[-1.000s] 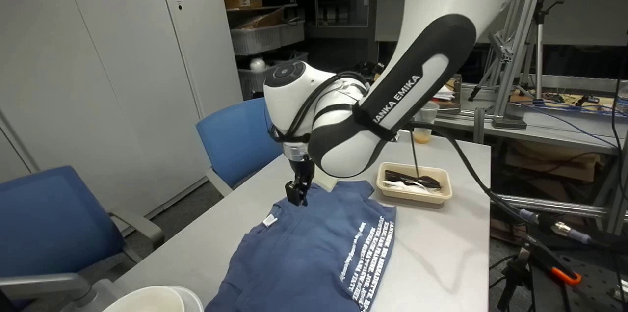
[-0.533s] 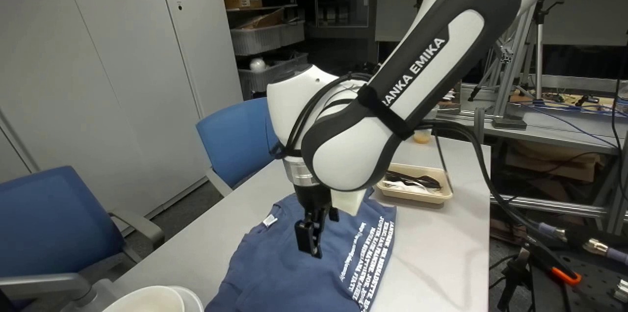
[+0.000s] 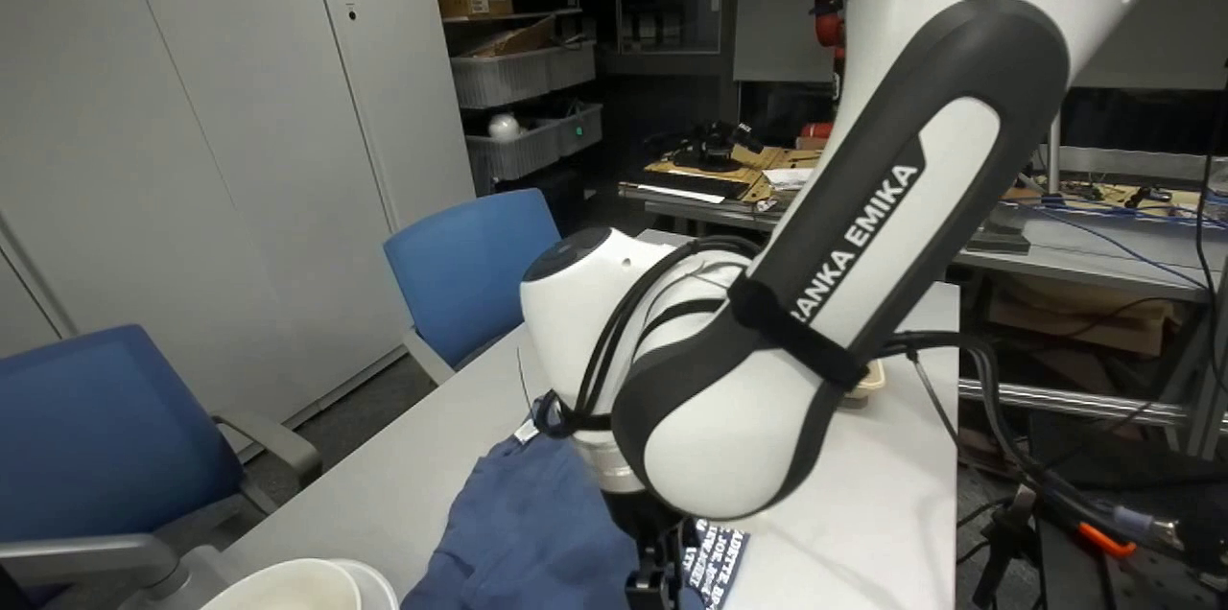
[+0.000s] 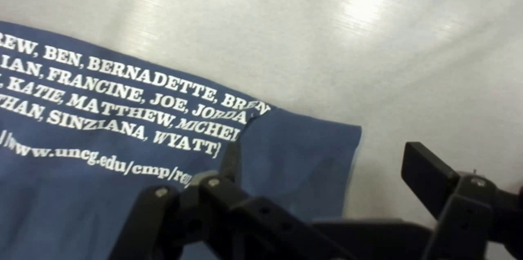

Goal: Fold the t-shirt from bottom to top then left to right

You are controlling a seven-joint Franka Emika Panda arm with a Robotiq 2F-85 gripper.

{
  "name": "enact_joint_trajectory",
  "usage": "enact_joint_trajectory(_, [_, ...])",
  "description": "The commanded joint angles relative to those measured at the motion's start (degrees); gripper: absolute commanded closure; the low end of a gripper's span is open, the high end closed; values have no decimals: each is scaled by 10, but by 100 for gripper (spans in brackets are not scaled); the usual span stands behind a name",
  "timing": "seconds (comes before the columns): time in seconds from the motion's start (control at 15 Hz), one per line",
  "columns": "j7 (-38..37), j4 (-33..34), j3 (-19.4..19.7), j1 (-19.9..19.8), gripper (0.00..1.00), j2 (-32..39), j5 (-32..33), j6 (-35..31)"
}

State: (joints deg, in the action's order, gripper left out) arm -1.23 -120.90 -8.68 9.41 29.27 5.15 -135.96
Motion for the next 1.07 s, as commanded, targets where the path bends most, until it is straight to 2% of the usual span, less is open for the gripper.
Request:
enact_joint_trajectory(0.0, [16,1,1,27,0,28,20,-13])
enact_joint_trajectory(0.27, [5,3,15,66,0,61,80,-23])
enact_joint_trajectory(0.73, [-43,4,82,151,0,83,258,-95])
enact_joint_trajectory(1.0, [-77,2,105,172,2,83,327,-124])
